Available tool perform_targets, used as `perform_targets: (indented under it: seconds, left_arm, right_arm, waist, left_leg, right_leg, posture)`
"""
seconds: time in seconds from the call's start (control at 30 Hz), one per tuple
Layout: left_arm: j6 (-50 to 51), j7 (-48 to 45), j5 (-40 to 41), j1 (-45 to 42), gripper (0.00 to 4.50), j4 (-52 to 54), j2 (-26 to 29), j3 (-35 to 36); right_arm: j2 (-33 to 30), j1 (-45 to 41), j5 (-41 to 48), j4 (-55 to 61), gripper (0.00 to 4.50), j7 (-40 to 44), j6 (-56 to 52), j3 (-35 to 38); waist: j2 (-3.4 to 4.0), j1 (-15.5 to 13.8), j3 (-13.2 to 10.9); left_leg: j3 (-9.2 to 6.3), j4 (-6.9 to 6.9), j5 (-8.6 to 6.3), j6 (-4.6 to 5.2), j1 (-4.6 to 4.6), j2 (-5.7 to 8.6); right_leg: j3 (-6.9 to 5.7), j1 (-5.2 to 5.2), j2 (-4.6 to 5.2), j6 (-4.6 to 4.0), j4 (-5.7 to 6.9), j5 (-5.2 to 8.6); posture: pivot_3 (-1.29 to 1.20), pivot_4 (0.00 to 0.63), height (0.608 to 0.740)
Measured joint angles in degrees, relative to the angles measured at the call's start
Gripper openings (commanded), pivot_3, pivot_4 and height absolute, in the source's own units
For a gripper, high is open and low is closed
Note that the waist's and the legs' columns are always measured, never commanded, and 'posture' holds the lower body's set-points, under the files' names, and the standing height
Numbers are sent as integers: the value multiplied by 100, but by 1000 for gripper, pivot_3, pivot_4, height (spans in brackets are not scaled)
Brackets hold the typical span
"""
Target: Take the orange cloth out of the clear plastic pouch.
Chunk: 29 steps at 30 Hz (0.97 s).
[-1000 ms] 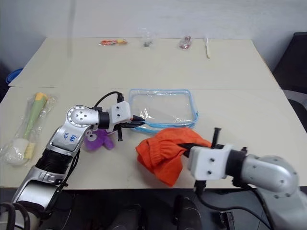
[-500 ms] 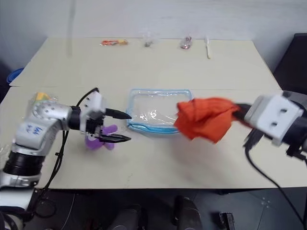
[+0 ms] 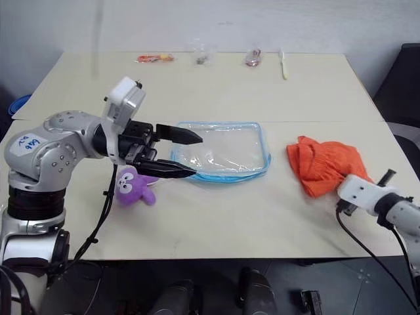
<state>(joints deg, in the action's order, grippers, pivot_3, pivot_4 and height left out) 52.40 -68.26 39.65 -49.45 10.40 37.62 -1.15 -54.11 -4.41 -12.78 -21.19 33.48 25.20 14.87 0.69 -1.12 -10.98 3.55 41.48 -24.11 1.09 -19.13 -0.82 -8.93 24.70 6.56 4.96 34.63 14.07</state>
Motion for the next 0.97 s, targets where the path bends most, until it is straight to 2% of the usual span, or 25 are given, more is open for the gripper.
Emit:
perform_targets:
  seconds: [0.1, 0.13, 0.33, 0.5, 0.6, 0.63, 0.73, 0.83, 0.97]
  left_arm:
    - [-67, 38, -4, 1, 4201, 6, 0, 0]
    - [-104, 60, -12, 1, 4248, 5, 0, -1]
    - [-444, 100, -190, 27, 4248, -69, 38, -48]
    - [-757, -77, -361, 155, 4248, -431, 331, -66]
    - [-1003, -200, -473, 346, 4248, -720, 750, 98]
    - [-1049, -214, -519, 390, 4248, -803, 859, 170]
    - [-1512, -529, -734, 760, 4248, -1159, 1553, 432]
    - [-2114, -937, -955, 1232, 4248, -1548, 2106, 752]
    - [-2948, -1310, -1255, 1688, 4248, -2253, 2443, 1022]
  right_arm:
    - [-252, -20, -66, -315, 0, -80, 423, -93]
    - [-313, -8, -67, -361, 561, -79, 531, -100]
    - [-394, 338, 116, -253, 2526, 47, 588, -89]
    - [-402, 1374, 1028, 1038, 4251, 618, -493, 695]
    - [-346, 2379, 2584, 2505, 4251, 1460, -2317, 1877]
    - [-342, 2523, 2857, 2703, 4251, 1602, -2663, 2135]
    - [-332, 3384, 4271, 3403, 4251, 2495, -4654, 3792]
    - [-339, 3922, 4843, 3446, 4251, 3041, -5756, 4779]
    - [-320, 4182, 5000, 3374, 4251, 3328, -6446, 5135]
  waist:
    - [0, -1, 0]
    - [0, -6, 0]
    - [0, -27, 0]
    - [11, -29, 0]
    - [18, -42, 0]
    - [14, -42, 0]
    - [14, -42, 0]
    - [8, -37, 2]
    - [5, -42, 2]
  left_leg:
    - [-1, 1, 0, -1, 2, -5]
    - [-1, 1, 0, -1, 2, -7]
    - [-4, 2, 0, -1, 0, -7]
    - [-4, 0, 0, 0, -1, -8]
    - [-8, -2, 0, -1, 1, -6]
    - [-7, -2, 0, 0, 1, -4]
    - [-6, -17, -1, 2, 8, 2]
    - [-5, -20, -4, 6, 12, 0]
    - [-2, -22, -6, 10, 19, 0]
  right_leg:
    - [1, -1, -1, 0, 0, 0]
    - [1, -1, 0, 0, 0, 0]
    - [0, -2, 1, 0, -2, 0]
    - [0, -2, 0, 0, -3, 0]
    - [-2, -2, -7, 0, -5, 0]
    - [-4, -5, -11, 0, -8, 0]
    - [-2, -12, -11, 0, -20, 0]
    - [0, -14, -12, 0, -28, 0]
    - [2, -16, -3, 1, -26, -1]
  posture:
    - [0, 150, 740]
    - [0, 150, 740]
    - [0, 150, 740]
    - [0, 150, 740]
    - [0, 150, 740]
    - [0, 150, 740]
    - [0, 150, 740]
    - [0, 150, 740]
    - [0, 150, 740]
